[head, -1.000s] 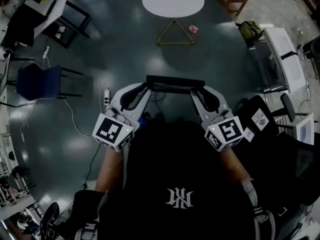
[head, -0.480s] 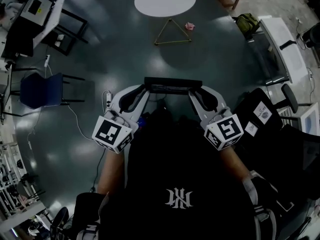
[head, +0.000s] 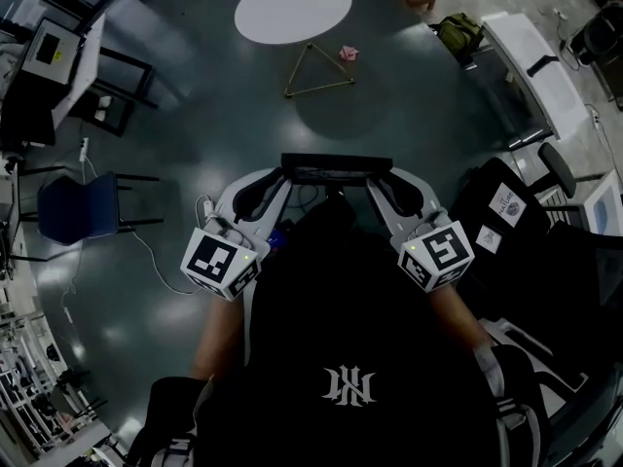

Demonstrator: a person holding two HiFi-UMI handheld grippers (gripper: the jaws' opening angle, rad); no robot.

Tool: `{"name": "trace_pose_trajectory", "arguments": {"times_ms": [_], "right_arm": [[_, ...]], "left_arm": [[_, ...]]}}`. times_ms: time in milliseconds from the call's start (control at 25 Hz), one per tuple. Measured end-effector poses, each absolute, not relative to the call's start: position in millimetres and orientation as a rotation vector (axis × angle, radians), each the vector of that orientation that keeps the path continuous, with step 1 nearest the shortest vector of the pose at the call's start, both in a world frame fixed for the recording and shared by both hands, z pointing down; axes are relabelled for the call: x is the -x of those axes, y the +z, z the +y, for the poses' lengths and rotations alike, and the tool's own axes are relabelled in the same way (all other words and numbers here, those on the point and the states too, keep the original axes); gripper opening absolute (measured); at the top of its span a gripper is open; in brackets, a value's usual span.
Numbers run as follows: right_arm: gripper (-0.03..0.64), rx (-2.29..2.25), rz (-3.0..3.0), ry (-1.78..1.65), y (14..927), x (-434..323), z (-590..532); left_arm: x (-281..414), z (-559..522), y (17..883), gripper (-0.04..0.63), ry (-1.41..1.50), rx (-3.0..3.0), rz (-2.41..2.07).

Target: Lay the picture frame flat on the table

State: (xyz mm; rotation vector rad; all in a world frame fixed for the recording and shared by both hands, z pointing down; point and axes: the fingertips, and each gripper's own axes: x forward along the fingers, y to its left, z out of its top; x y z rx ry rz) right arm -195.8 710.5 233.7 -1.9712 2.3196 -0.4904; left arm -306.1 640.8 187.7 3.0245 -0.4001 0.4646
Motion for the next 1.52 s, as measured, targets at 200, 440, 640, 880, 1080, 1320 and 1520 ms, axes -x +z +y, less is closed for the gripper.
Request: {"name": "trace_pose_trajectory", "arguments": {"times_ms": [200,440,640,880,1080,1320,1520], "right_arm": [[0.086,2.017,2.285,-0.482,233.0,174.7,711.2],[0.084,2.05,2.259,-0.493,236.5,155.4,689.9],[0.086,2.039,2.27,-0.522,243.6,138.7,659.1],[0.086,2.047,2.306,-0.528,244.6,113.8,603.5],[0.084,2.069,2.275,-0.577,246.8,84.3,550.8],[0.086,2.119,2.251,-0.593,239.0,29.7,488.0],[0.086,2.162,2.208,-0.58,237.0,-11.1,439.5]], "left_arm": [[282.2,636.4,187.1,0.049,0.442,-3.04,-0.336],[261.5,612.1,192.1,0.049,0.426,-3.031,-0.295],[244.2,580.9,198.5,0.049,0.413,-3.019,-0.304],[223.7,527.1,205.9,0.049,0.386,-2.983,-0.33],[191.7,470.0,209.0,0.049,0.366,-2.955,-0.289],[131.7,400.6,201.6,0.049,0.355,-2.953,-0.228],[93.4,353.4,202.3,0.049,0.336,-2.949,-0.205]]}}
